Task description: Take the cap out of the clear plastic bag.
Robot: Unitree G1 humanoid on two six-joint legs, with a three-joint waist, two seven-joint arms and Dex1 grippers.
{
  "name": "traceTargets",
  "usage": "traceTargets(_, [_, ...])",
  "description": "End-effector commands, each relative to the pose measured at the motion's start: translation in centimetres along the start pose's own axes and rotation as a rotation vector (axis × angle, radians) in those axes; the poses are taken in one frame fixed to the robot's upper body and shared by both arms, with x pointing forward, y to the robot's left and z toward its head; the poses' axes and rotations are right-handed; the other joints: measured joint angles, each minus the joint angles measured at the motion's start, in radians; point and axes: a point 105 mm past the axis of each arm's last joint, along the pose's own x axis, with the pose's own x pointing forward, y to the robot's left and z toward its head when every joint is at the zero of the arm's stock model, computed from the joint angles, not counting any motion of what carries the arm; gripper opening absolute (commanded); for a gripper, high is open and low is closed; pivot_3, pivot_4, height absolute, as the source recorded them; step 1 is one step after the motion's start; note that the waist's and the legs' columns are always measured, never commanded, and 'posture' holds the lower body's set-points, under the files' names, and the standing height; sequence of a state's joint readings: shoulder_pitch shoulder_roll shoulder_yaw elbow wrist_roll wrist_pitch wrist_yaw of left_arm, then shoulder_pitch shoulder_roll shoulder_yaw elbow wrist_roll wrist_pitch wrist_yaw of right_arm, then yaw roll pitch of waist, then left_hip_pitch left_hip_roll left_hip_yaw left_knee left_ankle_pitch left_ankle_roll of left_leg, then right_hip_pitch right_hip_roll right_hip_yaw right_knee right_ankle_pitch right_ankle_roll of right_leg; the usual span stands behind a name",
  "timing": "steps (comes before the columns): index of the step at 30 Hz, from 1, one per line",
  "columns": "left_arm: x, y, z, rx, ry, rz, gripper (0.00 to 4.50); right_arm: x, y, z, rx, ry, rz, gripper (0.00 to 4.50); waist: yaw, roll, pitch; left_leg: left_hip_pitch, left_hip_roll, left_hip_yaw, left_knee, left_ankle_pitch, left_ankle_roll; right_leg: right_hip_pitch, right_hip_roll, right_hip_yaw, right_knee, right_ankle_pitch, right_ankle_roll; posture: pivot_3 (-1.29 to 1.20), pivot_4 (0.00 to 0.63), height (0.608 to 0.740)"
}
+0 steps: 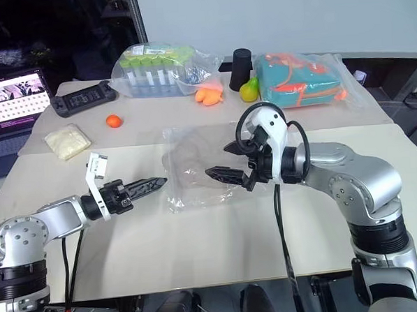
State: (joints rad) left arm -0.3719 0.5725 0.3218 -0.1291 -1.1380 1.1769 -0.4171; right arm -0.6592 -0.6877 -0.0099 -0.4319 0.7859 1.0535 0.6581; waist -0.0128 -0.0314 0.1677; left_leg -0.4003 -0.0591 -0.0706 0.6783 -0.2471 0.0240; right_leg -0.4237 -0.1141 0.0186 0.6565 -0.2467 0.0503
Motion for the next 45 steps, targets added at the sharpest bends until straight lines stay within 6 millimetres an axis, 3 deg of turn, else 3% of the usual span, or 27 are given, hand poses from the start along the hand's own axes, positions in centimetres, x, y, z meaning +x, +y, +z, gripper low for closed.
traceTargets(1, [-0.3, 1.5, 2.2, 0.005, -0.072, 0.079, 4.46, -0.7, -0.2, 1.5, -0.063, -0.049, -0.027, 4.5, 0.001, 0.0, 0.0, 0.0, 0.0, 0.0, 0.0, 0.0, 0.0, 0.0, 0.0, 0.0, 0.0, 0.0, 0.0, 0.0, 0.15, 0.74])
traceTargets(4, [1.1, 3.1, 2.9, -0.065, -0.09, 0.14, 4.46, -0.7, -0.4, 1.7, -0.064, -0.055, -0.039, 4.5, 0.002, 0.0, 0.0, 0.0, 0.0, 0.0, 0.0, 0.0, 0.0, 0.0, 0.0, 0.0, 0.0, 0.0, 0.0, 0.0, 0.15, 0.74])
traceTargets(10, [5.0, 3.3, 3.8, -0.154, -0.08, 0.106, 4.46, -0.7, -0.7, 1.9, -0.074, -0.059, -0.055, 4.5, 0.011, 0.0, 0.0, -0.002, -0.001, 0.0, 0.001, 0.0, 0.0, 0.0, 0.0, -0.001, 0.0, 0.0, 0.0, 0.0, 0.15, 0.74])
traceTargets(18, [7.3, 5.1, 5.1, -0.23, -0.121, 0.129, 4.46, -0.9, -0.8, 2.0, -0.077, -0.063, -0.079, 4.5, 0.001, 0.0, 0.0, -0.003, -0.001, 0.0, 0.001, 0.001, -0.001, -0.002, 0.0, -0.001, 0.0, 0.0, 0.0, 0.0, 0.15, 0.74])
traceTargets(23, [9.0, 4.5, 4.4, -0.283, -0.094, 0.068, 4.46, -0.9, -1.1, 2.1, -0.084, -0.066, -0.096, 4.5, 0.002, 0.0, 0.0, -0.003, -0.001, 0.0, 0.001, 0.001, -0.001, -0.002, -0.001, -0.001, 0.0, 0.0, 0.001, 0.0, 0.15, 0.74])
traceTargets(26, [9.7, 3.2, 3.3, -0.282, -0.031, 0.002, 3.71, -0.9, -1.2, 2.3, -0.089, -0.071, -0.105, 4.5, 0.001, 0.0, 0.0, -0.004, -0.001, 0.0, 0.001, 0.001, -0.001, -0.002, -0.001, -0.001, 0.0, 0.0, 0.001, 0.0, 0.15, 0.74])
traceTargets(30, [9.5, 3.1, 3.0, -0.289, -0.01, -0.007, 2.32, -0.9, -1.2, 2.3, -0.09, -0.073, -0.113, 4.5, -0.001, 0.0, 0.0, -0.004, -0.001, 0.0, 0.001, 0.001, -0.001, -0.003, -0.001, -0.001, 0.001, 0.001, 0.001, 0.0, 0.15, 0.74])
traceTargets(33, [9.0, 3.0, 3.7, -0.304, -0.046, -0.02, 1.16, -0.8, -1.3, 2.2, -0.091, -0.072, -0.116, 4.5, -0.001, 0.0, 0.0, -0.004, -0.001, 0.0, 0.001, 0.001, -0.001, -0.003, -0.001, -0.001, 0.001, 0.001, 0.001, 0.0, 0.15, 0.74])
traceTargets(36, [8.6, 3.2, 5.3, -0.305, -0.157, -0.014, 0.31, -0.7, -1.4, 2.2, -0.092, -0.073, -0.116, 4.5, -0.001, 0.0, 0.0, -0.004, -0.001, 0.0, 0.001, 0.001, -0.001, -0.003, -0.001, -0.001, 0.001, 0.001, 0.001, 0.0, 0.15, 0.74])
traceTargets(40, [7.8, 3.7, 6.9, -0.321, -0.311, 0.002, 0.31, -0.6, -1.4, 2.3, -0.095, -0.076, -0.115, 4.5, -0.001, 0.0, 0.0, -0.004, -0.001, 0.0, 0.001, 0.001, -0.001, -0.003, -0.001, -0.001, 0.0, 0.001, 0.001, 0.0, 0.15, 0.74])
traceTargets(45, [5.0, 5.6, 9.3, -0.382, -0.623, 0.109, 0.31, -0.5, -1.4, 2.4, -0.102, -0.076, -0.11, 4.5, -0.001, 0.0, 0.0, -0.004, 0.0, 0.0, 0.001, 0.001, -0.002, -0.003, -0.001, -0.001, 0.0, 0.001, 0.001, 0.0, 0.15, 0.74])
